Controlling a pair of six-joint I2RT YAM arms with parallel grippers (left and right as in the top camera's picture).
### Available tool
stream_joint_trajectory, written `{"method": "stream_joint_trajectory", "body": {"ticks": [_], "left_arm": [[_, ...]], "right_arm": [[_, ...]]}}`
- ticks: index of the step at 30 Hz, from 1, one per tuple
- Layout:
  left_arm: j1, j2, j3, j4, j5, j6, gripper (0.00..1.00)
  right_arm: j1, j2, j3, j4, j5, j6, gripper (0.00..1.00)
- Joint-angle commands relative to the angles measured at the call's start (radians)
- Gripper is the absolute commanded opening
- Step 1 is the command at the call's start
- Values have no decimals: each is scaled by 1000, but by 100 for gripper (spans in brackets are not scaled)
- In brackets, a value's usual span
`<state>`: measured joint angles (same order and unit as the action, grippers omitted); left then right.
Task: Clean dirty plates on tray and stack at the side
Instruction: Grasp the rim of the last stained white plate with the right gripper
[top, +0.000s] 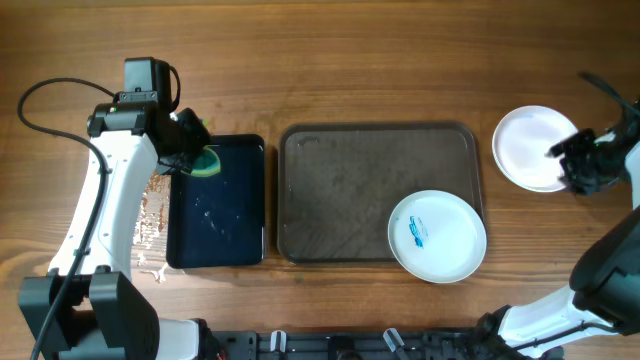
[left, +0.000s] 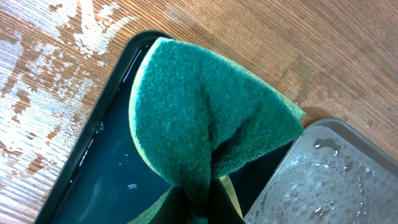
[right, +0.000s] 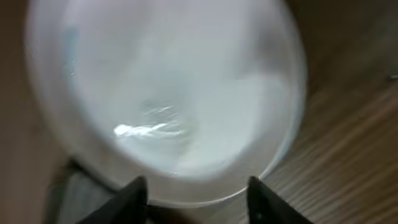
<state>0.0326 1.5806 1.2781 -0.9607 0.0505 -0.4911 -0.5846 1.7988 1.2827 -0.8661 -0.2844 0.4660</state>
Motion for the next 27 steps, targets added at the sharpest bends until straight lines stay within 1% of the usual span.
{"method": "stream_joint_trajectory", "body": {"ticks": [1, 3, 6, 8, 9, 11, 12, 14, 18, 21, 22, 23, 24, 25, 26, 27], "left_arm": [[-5, 4, -1, 1, 8, 5, 4], [-5, 4, -1, 2, 8, 5, 4], [-5, 4, -1, 5, 8, 7, 4], [-5, 4, -1, 7, 8, 17, 4], [-5, 4, -1, 7, 8, 17, 4], [-5, 4, -1, 8, 8, 17, 4], [-5, 4, -1, 9, 8, 22, 4], [-5, 4, -1, 12, 8, 53, 4], [-5, 4, -1, 14, 8, 66, 4], [-5, 4, -1, 29, 8, 66, 4], [-5, 4, -1, 32, 8, 66, 4], [-5, 4, -1, 34, 8, 66, 4], [-5, 4, -1, 38, 8, 66, 4], [-5, 4, -1, 39, 8, 66, 4], [-5, 4, -1, 39, 8, 66, 4], [-5, 4, -1, 39, 8, 66, 4]], "right_arm": [[34, -61, 123, -55, -219, -68, 48], [92, -131, 131, -113, -186, -100, 48], [250, -240, 131, -227, -24, -99, 46], [359, -276, 130, -288, -23, -77, 46], [418, -286, 128, -328, -23, -41, 51], [518, -287, 87, -389, -18, 31, 82], [535, -290, 48, -395, -10, 66, 84], [537, -299, -46, -390, 7, 118, 100], [538, -336, -237, -375, 10, 175, 100], [537, -412, -352, -365, 117, 344, 100], [537, -434, -369, -354, 157, 375, 100], [537, -444, -373, -336, 185, 369, 100], [537, -443, -373, -301, 217, 304, 100], [537, -443, -373, -297, 217, 266, 82], [537, -443, -373, -297, 217, 259, 54], [537, -443, -373, -294, 216, 259, 54]]}}
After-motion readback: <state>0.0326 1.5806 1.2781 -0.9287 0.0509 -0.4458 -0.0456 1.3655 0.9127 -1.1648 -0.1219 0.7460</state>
